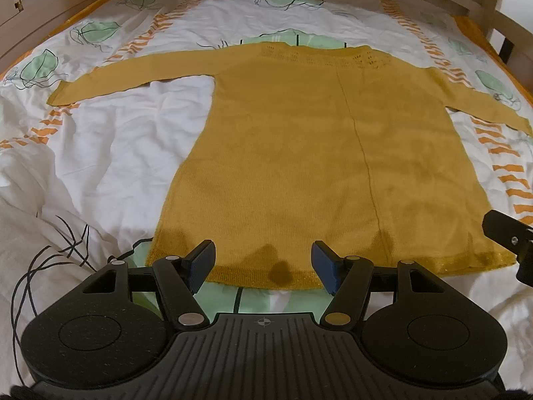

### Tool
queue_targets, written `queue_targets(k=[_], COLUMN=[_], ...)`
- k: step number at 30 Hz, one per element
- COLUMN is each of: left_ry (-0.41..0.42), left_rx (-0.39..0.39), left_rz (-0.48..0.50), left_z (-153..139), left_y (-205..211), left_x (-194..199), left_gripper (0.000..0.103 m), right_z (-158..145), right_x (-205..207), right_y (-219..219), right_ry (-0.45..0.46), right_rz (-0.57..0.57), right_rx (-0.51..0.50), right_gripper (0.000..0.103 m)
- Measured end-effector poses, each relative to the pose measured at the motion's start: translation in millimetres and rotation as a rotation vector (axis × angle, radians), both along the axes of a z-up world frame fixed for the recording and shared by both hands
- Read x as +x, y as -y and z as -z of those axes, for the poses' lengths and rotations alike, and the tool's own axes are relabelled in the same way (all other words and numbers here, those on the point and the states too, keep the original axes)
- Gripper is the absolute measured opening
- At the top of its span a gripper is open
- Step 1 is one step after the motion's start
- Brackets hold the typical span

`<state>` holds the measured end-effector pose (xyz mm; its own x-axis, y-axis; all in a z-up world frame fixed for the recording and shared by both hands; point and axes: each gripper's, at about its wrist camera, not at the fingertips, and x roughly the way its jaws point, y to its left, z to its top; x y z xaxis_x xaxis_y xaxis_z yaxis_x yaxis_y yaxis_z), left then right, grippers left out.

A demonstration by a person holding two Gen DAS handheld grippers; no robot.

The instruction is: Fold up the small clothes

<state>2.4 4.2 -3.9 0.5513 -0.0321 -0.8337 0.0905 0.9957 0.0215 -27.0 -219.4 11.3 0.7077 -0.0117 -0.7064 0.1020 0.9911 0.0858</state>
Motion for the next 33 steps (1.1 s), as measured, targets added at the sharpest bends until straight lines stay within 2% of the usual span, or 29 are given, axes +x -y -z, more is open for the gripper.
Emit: queue_targets(k=[23, 33], left_ry=[-0.041, -0.022], left_rx=[0.001, -0.022], left_rz=[-0.002, 0.016], left_z=[3, 3], left_y=[2, 3], left_x=[11, 29], left_gripper=[0.062, 0.062], right_z=[4, 10], right_x=[9, 26], right_y=[0, 9], right_ry=[-0.015, -0.032], right_rz=[-0.008, -0.009], right_rx=[0.032, 0.101], right_gripper=[0.102, 0.102])
